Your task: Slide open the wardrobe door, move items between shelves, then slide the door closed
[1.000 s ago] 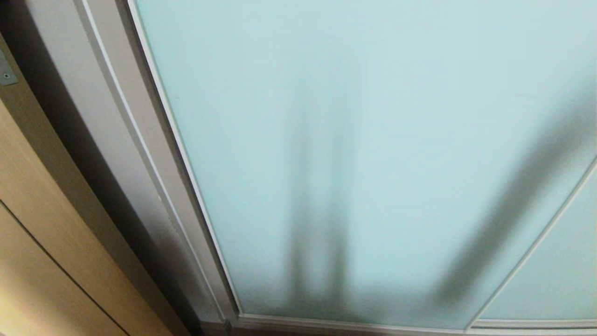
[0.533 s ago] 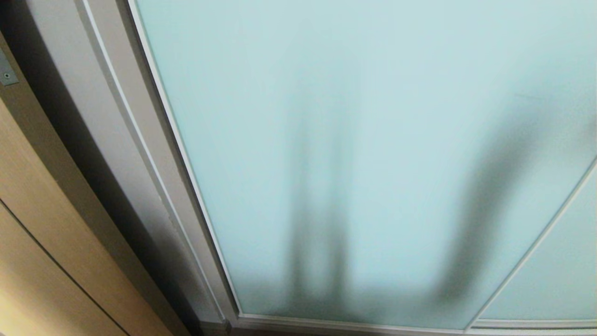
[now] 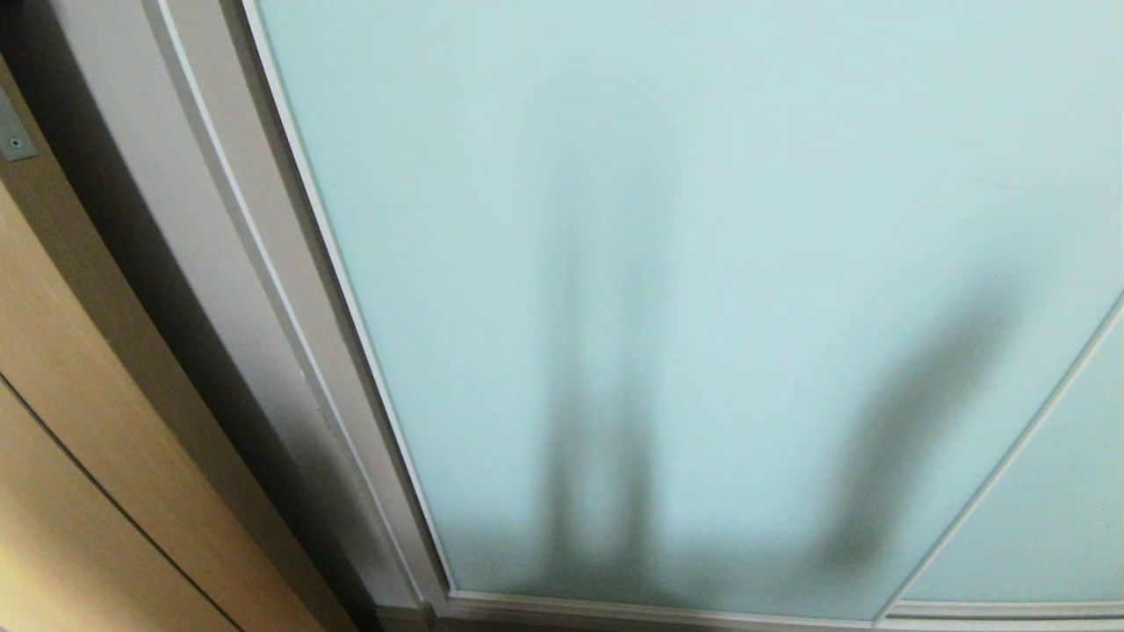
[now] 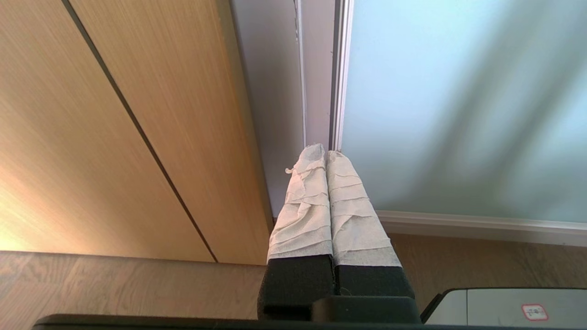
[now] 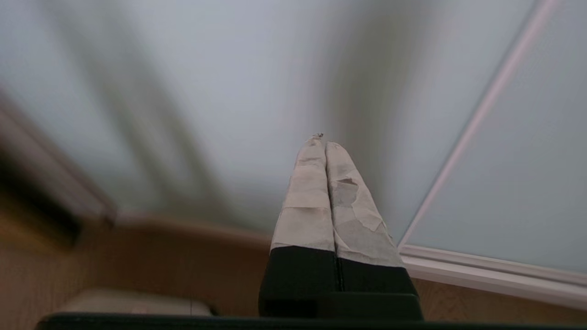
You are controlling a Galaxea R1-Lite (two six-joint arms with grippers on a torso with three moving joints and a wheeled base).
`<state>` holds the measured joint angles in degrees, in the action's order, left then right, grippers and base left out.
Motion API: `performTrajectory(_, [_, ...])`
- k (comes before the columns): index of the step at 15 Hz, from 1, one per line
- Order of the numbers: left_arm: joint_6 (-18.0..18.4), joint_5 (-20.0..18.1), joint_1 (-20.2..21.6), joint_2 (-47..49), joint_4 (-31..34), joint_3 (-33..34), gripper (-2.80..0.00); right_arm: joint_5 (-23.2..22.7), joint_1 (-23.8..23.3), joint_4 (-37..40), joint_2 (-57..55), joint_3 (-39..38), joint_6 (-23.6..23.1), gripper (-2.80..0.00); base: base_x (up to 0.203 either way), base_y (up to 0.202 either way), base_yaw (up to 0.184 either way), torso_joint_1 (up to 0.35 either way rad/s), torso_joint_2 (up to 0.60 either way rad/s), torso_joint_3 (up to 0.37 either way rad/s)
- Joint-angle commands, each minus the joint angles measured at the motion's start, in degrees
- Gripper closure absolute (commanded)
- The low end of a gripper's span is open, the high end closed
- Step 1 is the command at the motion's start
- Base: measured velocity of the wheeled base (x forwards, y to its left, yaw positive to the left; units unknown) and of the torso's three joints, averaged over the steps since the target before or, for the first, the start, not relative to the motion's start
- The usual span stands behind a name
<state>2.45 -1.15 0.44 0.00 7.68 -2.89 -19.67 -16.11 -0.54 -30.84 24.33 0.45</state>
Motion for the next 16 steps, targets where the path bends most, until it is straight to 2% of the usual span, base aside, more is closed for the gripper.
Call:
performTrajectory(1, [0.01,0.00,0.00,0.09,0.05,-0.01,0.00,0.57,6.22,1.31,14.22,-10.46,-1.84,0.00,0.000,0.000,0.000,0.000,0.00,0.000])
performTrajectory(2, [0.01,0.00,0.00,0.09,0.05,-0.01,0.00,0.87,7.65,2.34,15.00,-13.43,-2.28,0.00,0.000,0.000,0.000,0.000,0.00,0.000])
performTrajectory(4, [0.01,0.00,0.00,0.09,0.05,-0.01,0.00,1.04,8.45,5.21,15.27,-14.52,1.75,0.00,0.000,0.000,0.000,0.000,0.00,0.000])
performTrajectory(5, [0.01,0.00,0.00,0.09,0.05,-0.01,0.00,1.18,8.80,5.66,15.19,-15.08,1.97,0.00,0.000,0.000,0.000,0.000,0.00,0.000])
performTrajectory(7, [0.01,0.00,0.00,0.09,0.05,-0.01,0.00,3.91,13.35,6.18,16.40,-15.38,2.34,0.00,0.000,0.000,0.000,0.000,0.00,0.000])
performTrajectory(8, [0.01,0.00,0.00,0.09,0.05,-0.01,0.00,5.95,15.22,7.72,19.18,-15.44,2.23,0.00,0.000,0.000,0.000,0.000,0.00,0.000])
performTrajectory(11, [0.01,0.00,0.00,0.09,0.05,-0.01,0.00,8.55,16.21,10.95,29.47,-16.60,1.56,0.00,0.000,0.000,0.000,0.000,0.00,0.000])
performTrajectory(12, [0.01,0.00,0.00,0.09,0.05,-0.01,0.00,10.84,16.31,10.51,31.02,-18.18,1.47,0.00,0.000,0.000,0.000,0.000,0.00,0.000])
performTrajectory(14, [0.01,-0.03,0.07,0.09,0.05,-0.01,0.00,20.26,16.36,7.77,31.10,-21.04,1.24,0.00,0.000,0.000,0.000,0.000,0.00,0.000])
performTrajectory(16, [0.01,0.00,0.00,0.09,0.05,-0.01,0.00,20.46,16.37,3.02,31.10,-22.96,0.44,0.00,0.000,0.000,0.000,0.000,0.00,0.000])
